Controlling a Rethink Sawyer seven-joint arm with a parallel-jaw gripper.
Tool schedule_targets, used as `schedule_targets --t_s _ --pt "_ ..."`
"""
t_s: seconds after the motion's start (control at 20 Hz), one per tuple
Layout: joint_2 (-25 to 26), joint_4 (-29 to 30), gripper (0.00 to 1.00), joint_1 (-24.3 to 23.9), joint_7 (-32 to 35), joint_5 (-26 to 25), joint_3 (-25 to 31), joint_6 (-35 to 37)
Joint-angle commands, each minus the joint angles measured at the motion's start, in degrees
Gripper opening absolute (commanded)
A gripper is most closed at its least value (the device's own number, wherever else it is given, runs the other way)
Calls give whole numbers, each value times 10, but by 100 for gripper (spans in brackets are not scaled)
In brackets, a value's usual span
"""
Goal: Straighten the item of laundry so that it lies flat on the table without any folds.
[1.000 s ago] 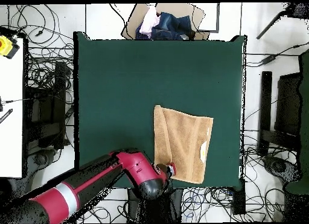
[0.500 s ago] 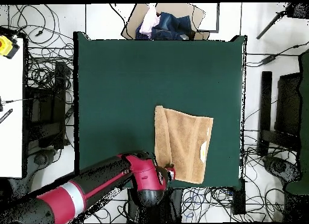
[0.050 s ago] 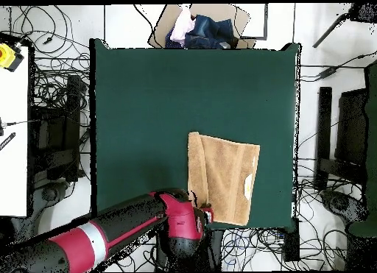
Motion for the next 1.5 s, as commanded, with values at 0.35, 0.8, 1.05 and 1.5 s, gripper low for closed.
schedule_targets --t_s 0.35,0.8,1.05,1.5 --pt "-17 42 0 -23 -102 -19 134 -60" --pt "-10 35 0 -23 -111 -9 139 -43" --pt "-11 33 0 -22 -106 -10 142 -34" --pt "-4 21 0 -52 -114 17 124 -45"
